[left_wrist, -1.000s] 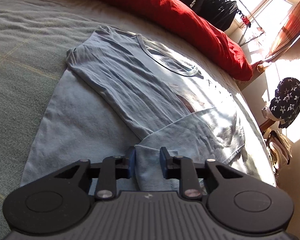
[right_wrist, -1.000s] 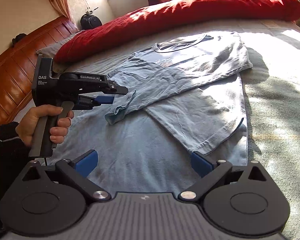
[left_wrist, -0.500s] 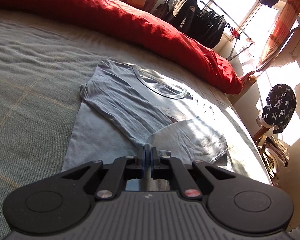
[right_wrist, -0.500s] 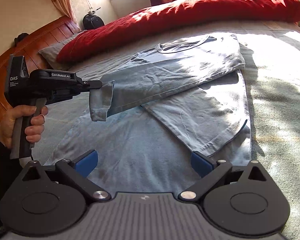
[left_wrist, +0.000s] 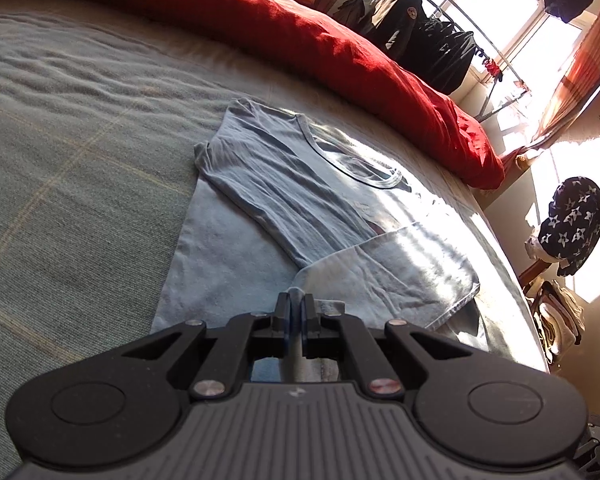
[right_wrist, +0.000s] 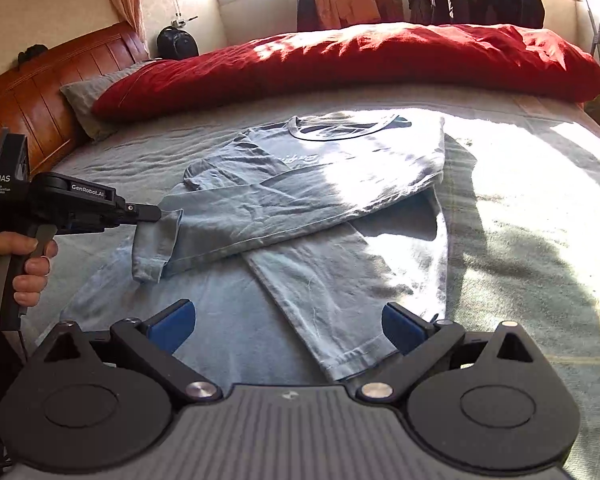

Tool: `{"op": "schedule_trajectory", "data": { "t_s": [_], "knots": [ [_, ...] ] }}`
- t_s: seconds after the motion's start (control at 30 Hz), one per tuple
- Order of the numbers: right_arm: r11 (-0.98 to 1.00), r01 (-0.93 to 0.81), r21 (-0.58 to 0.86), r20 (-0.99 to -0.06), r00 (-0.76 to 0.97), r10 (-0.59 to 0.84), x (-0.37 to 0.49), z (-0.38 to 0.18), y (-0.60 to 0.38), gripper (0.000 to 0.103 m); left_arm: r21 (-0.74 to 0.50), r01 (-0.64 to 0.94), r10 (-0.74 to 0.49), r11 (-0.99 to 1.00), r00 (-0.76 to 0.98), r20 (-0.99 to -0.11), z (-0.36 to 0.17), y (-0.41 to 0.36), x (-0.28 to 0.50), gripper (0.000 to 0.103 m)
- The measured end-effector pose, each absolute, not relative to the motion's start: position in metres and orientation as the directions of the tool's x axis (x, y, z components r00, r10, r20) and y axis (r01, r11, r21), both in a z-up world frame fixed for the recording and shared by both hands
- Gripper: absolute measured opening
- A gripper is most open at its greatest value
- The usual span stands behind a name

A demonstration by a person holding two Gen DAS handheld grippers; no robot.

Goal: Fold clothes

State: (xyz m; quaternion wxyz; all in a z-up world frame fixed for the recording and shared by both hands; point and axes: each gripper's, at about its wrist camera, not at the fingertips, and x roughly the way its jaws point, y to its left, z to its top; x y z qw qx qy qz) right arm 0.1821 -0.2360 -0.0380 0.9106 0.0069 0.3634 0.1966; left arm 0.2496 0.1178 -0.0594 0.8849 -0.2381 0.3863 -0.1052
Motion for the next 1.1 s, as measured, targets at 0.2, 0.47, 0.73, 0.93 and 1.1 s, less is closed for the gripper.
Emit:
{"op": "schedule_trajectory", "data": {
  "t_s": [0.2, 0.47, 0.73, 0.93, 1.1],
  "knots": [
    [0.963, -0.266, -0.033, -0.689, 0.705, 0.171, 0.248, -0.051, -0.249, 0.103, -0.508, -0.014, -0.359, 0.861, 0.691, -0.628, -0.057, 0.126, 0.248, 0.003],
    [0.978, -0.191, -0.090, -0.724, 0.686, 0.067, 0.340, -0.076, -0.248, 0.103, -0.516, -0.015, -0.365, 0.857, 0.688, -0.627, -0.058, 0.130, 0.251, 0.003],
    [0.983, -0.074, -0.167, -0.691, 0.720, -0.063, 0.364, -0.084, -0.270, 0.103, -0.510, -0.020, -0.366, 0.860, 0.672, -0.644, -0.067, 0.133, 0.257, 0.003],
    [0.988, -0.077, -0.133, -0.682, 0.731, -0.035, 0.353, -0.082, -0.278, 0.103, -0.507, -0.015, -0.371, 0.862, 0.664, -0.649, -0.069, 0.132, 0.259, 0.003],
    [0.990, -0.085, -0.110, -0.679, 0.734, -0.012, 0.346, -0.075, -0.280, 0.103, -0.512, -0.010, -0.380, 0.859, 0.657, -0.651, -0.068, 0.130, 0.259, 0.003]
  ]
}}
